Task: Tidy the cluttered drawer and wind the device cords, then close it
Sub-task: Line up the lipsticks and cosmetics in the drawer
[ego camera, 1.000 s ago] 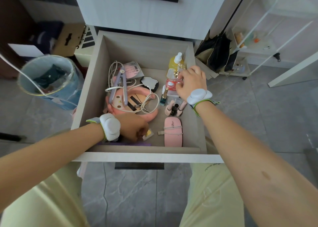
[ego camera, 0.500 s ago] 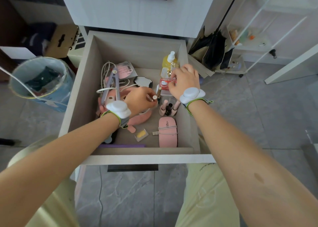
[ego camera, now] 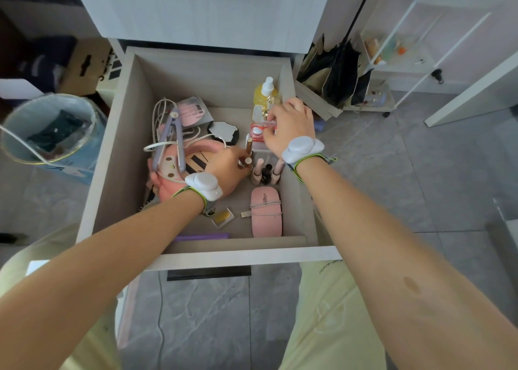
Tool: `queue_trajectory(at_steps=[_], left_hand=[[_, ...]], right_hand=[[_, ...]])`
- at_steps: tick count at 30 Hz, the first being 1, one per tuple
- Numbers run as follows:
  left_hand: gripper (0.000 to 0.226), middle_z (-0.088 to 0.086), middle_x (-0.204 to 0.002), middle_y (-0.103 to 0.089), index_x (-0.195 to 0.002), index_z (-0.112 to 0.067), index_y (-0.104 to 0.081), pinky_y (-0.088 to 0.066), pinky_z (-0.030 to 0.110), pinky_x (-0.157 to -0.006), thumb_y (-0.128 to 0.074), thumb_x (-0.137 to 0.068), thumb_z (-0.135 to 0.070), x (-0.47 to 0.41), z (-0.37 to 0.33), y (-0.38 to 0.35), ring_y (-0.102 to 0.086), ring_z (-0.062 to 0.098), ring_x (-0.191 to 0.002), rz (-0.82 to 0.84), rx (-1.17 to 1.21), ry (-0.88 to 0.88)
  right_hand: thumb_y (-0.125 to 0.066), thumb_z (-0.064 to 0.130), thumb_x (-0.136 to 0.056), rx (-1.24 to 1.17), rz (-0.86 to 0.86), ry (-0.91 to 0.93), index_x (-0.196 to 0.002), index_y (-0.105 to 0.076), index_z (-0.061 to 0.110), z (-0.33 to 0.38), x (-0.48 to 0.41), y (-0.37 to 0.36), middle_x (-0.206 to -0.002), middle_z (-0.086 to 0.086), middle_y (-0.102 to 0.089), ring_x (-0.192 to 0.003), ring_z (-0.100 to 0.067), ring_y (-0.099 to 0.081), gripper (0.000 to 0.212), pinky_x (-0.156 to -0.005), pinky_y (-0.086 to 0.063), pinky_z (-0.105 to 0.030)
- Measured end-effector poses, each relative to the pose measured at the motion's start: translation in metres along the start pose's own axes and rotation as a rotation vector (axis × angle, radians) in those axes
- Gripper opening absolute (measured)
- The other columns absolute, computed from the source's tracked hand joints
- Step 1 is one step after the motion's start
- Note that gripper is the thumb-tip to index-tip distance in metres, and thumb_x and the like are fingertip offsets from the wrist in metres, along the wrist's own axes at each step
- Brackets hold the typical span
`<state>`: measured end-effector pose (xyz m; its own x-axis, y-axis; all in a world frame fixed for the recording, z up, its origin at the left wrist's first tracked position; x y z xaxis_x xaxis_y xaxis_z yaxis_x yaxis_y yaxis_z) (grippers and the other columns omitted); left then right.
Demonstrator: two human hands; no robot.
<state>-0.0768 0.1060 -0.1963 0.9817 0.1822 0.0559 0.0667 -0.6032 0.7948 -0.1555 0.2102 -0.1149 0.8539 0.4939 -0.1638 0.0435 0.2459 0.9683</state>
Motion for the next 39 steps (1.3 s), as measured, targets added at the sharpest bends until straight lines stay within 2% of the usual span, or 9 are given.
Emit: queue_trajectory(at_steps=[6,10,12,16,18,21,26,39], left_hand=[[0.015,0.006,-0.092,-0.067,-0.094,-0.01,-0.067,-0.045,0.026,-0.07,-0.066,-0.08,-0.015,-0.002,0.008,-0.005,-0.063,0.022,-0.08,0.024,0.055,0.026],[0.012,0.007,-0.091,-0.068,-0.092,-0.008,-0.065,-0.05,0.03,-0.074,-0.064,-0.08,-0.012,-0.003,0.009,-0.007,-0.063,0.023,-0.081,0.022,0.071,0.033],[0.009,0.007,-0.086,-0.064,-0.088,-0.008,-0.062,-0.045,0.027,-0.069,-0.064,-0.079,-0.009,-0.004,0.011,-0.007,-0.058,0.021,-0.076,0.017,0.098,0.047],[0.025,0.008,-0.084,-0.052,-0.084,-0.011,-0.047,-0.037,0.029,-0.063,-0.071,-0.074,-0.012,-0.003,0.011,-0.005,-0.049,0.024,-0.071,-0.021,0.112,0.03],[0.032,0.004,-0.084,-0.047,-0.085,-0.013,-0.043,-0.032,0.029,-0.065,-0.072,-0.074,-0.019,-0.002,0.01,-0.002,-0.043,0.023,-0.07,-0.05,0.028,0.032],[0.031,0.004,-0.082,-0.054,-0.09,-0.012,-0.048,-0.031,0.032,-0.074,-0.069,-0.076,-0.03,-0.002,0.009,-0.002,-0.049,0.027,-0.077,-0.062,-0.133,0.03],[0.029,0.009,-0.094,-0.064,-0.095,-0.012,-0.055,-0.029,0.033,-0.088,-0.064,-0.08,-0.035,-0.005,0.013,-0.011,-0.056,0.029,-0.096,-0.006,-0.208,0.041],[0.02,0.005,-0.098,-0.062,-0.089,-0.014,-0.059,-0.03,0.034,-0.091,-0.064,-0.083,-0.032,-0.008,0.013,-0.014,-0.056,0.026,-0.097,0.008,-0.164,-0.006]], right_hand=[[-0.051,0.025,-0.08,-0.001,-0.005,-0.001,-0.1,-0.06,0.015,0.0,-0.001,-0.001,-0.104,-0.001,-0.06,-0.12,-0.022,-0.04,0.024,-0.099,-0.027,-0.033],[-0.051,0.025,-0.08,-0.003,-0.006,0.0,-0.1,-0.06,0.015,0.0,0.0,-0.001,-0.103,-0.001,-0.06,-0.12,-0.021,-0.039,0.024,-0.099,-0.027,-0.033],[-0.051,0.025,-0.08,0.001,-0.004,-0.001,-0.1,-0.06,0.016,0.0,0.0,-0.001,-0.103,0.0,-0.06,-0.121,-0.021,-0.039,0.023,-0.099,-0.026,-0.032],[-0.051,0.025,-0.08,-0.004,-0.004,-0.002,-0.099,-0.06,0.015,0.0,-0.001,-0.001,-0.103,0.0,-0.06,-0.12,-0.021,-0.039,0.023,-0.098,-0.026,-0.032],[-0.051,0.025,-0.081,0.004,-0.001,-0.002,-0.1,-0.06,0.016,0.001,-0.001,-0.001,-0.103,0.0,-0.06,-0.12,-0.021,-0.039,0.024,-0.098,-0.027,-0.032],[-0.05,0.025,-0.081,0.007,0.002,-0.004,-0.1,-0.06,0.016,0.0,0.0,-0.002,-0.104,0.001,-0.061,-0.121,-0.02,-0.038,0.023,-0.098,-0.027,-0.032],[-0.05,0.026,-0.081,0.029,0.01,0.004,-0.097,-0.061,0.016,0.002,0.0,-0.002,-0.103,0.001,-0.062,-0.121,-0.02,-0.038,0.021,-0.098,-0.026,-0.032],[-0.051,0.025,-0.08,0.018,-0.002,0.003,-0.096,-0.06,0.017,0.001,-0.001,-0.002,-0.104,0.002,-0.062,-0.121,-0.02,-0.039,0.021,-0.098,-0.026,-0.033]])
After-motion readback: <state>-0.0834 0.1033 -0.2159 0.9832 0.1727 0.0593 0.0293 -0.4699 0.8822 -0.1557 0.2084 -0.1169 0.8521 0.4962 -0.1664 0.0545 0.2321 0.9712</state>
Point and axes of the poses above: each hand's wrist, its own x-axis away from the middle knuckle, its own y-axis out of the back of the hand, z = x × y, the point moved 7 cm from there along -x, towards the middle knuckle
